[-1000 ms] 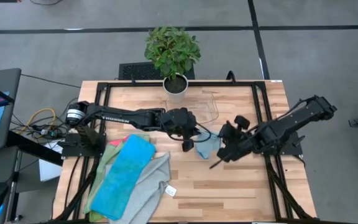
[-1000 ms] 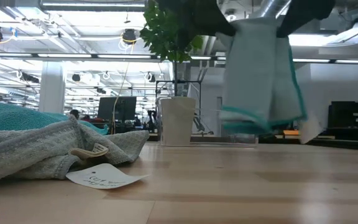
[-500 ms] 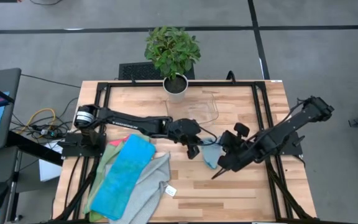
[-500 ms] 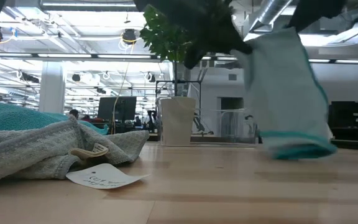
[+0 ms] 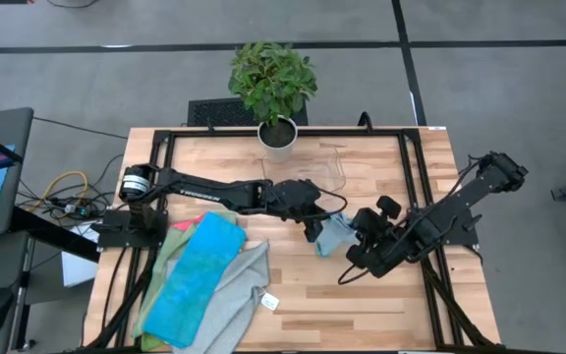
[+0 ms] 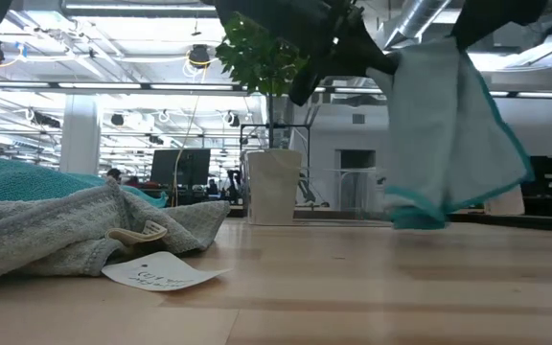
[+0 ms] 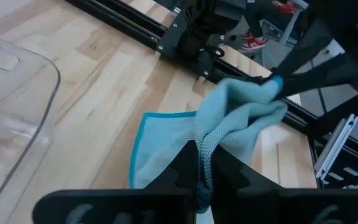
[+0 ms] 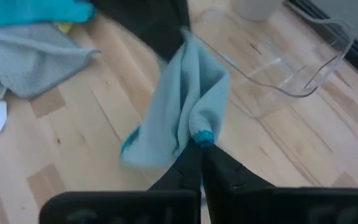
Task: Fold microfiber towels
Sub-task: Fold the light blue microfiber cloth
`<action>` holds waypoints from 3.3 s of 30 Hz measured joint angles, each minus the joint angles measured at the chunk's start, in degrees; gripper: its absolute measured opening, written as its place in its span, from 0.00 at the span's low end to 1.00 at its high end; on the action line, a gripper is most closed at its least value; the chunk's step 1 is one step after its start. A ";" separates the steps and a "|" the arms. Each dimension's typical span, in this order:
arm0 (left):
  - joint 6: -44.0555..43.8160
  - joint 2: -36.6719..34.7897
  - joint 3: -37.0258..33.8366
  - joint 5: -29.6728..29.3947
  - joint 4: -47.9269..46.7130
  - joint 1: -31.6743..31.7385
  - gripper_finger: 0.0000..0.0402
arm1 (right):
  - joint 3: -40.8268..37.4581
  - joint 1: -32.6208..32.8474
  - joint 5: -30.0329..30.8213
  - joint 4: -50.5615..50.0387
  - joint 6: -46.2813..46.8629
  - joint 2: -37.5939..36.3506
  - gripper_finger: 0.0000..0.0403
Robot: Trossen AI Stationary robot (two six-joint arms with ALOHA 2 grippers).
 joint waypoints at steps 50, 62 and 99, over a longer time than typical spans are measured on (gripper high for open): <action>2.38 0.11 2.60 9.88 2.27 -1.21 0.15 | 7.88 1.84 -6.39 -2.60 -3.53 -0.41 0.06; 8.91 0.09 16.18 12.56 -15.97 -1.58 0.05 | 8.90 8.50 -11.19 -3.91 -1.71 -1.76 0.06; 26.71 10.54 15.42 17.55 -5.16 -3.53 0.70 | 6.75 15.26 -10.10 0.49 -0.53 -1.91 0.06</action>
